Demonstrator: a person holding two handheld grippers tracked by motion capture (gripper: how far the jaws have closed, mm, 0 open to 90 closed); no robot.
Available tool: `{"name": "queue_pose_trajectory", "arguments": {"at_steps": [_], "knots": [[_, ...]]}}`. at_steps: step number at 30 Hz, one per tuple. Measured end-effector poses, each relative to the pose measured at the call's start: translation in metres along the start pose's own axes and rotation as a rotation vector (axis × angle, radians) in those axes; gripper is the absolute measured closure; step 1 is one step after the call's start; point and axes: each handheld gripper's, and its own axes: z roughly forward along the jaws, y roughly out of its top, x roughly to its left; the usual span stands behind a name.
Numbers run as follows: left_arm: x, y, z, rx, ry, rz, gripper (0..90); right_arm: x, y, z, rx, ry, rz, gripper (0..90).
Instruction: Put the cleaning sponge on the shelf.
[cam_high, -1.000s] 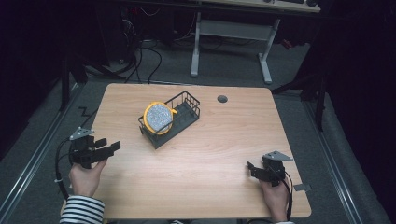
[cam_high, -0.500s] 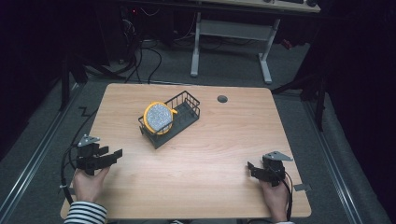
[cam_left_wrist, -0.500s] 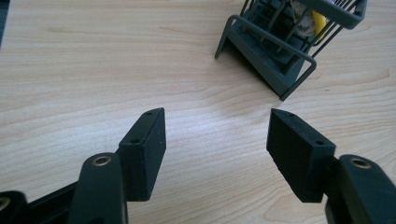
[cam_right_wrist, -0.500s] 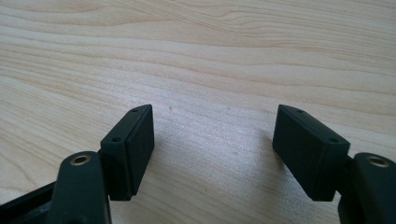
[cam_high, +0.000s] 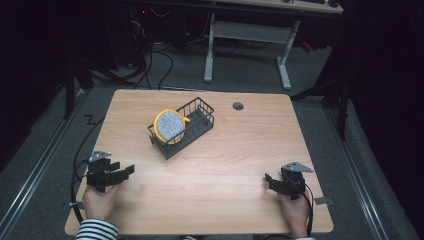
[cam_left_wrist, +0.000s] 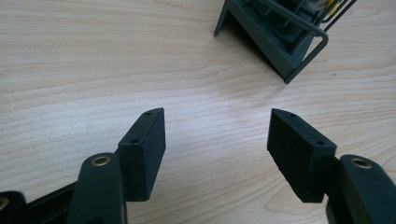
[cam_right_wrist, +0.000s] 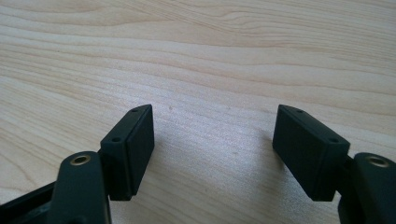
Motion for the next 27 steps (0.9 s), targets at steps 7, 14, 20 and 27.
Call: {"name": "queue_pose_trajectory", "arguments": {"at_steps": [7,14,20,27], "knots": [[-0.002,-0.007,0.007,0.015,0.000,-0.002,37.8,0.000,0.000,0.000,0.000,0.000,0.000,29.4],[-0.006,-0.015,0.018,0.021,0.016,-0.003,36.7,0.000,0.000,0.000,0.001,-0.001,0.002,29.4],[-0.010,-0.019,0.024,0.007,0.053,0.014,35.8,0.000,0.000,0.000,0.001,-0.001,0.001,29.5],[-0.016,-0.021,0.030,0.002,0.105,0.056,33.9,0.000,0.000,0.000,0.001,-0.001,0.000,29.4]]}}
